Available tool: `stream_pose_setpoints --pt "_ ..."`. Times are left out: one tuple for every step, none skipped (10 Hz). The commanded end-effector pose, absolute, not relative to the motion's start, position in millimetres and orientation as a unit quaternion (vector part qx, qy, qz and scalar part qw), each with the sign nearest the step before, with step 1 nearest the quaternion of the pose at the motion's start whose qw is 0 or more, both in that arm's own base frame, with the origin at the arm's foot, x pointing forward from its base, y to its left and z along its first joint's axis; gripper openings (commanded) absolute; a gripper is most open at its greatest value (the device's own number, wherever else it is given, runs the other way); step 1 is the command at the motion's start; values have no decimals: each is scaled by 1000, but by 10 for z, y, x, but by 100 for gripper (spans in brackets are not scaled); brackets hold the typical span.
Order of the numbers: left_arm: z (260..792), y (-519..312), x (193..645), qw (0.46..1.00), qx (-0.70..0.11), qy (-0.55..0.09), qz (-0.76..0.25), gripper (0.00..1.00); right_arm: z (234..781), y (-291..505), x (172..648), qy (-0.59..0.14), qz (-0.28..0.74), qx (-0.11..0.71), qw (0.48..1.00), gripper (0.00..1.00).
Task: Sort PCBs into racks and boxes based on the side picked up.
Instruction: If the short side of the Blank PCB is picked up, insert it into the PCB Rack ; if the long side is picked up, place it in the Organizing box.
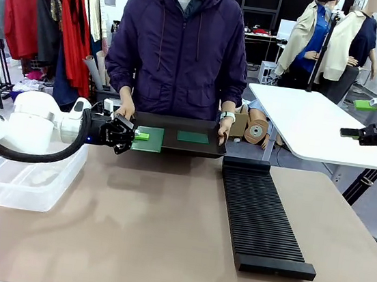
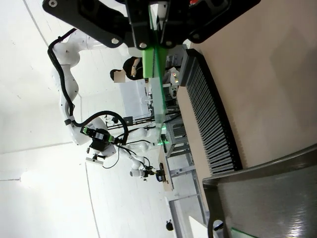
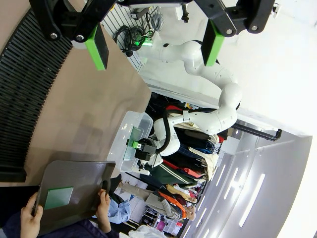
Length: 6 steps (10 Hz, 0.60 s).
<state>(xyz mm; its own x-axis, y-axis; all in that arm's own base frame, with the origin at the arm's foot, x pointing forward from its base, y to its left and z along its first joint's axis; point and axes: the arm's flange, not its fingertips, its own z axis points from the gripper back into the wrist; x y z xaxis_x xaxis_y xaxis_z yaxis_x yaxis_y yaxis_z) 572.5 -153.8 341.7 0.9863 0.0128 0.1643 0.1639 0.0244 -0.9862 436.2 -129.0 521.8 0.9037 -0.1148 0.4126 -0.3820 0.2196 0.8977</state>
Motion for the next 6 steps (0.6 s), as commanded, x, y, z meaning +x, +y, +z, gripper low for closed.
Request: stream_pose_setpoints --pt "3711 -1313 5684 742 -667 -46 -49 0 5239 -1284 4361 -202 89 620 753 100" --pt "3826 -1178 5667 755 -653 -43 -52 0 5239 -1284 4361 -202 89 620 753 100" --pt "3949 -1036 5644 766 -640 -40 -55 0 5239 -1284 4361 -202 89 620 753 100" --pt "4079 -857 5627 787 -613 -28 -56 0 5239 -1284 4361 -202 89 620 753 100" --pt "4177 -688 5626 807 -587 -27 -58 0 5239 -1284 4361 -202 89 620 753 100" --pt "4268 -523 5630 826 -561 -31 -54 0 5239 -1284 4361 -202 89 620 753 100"
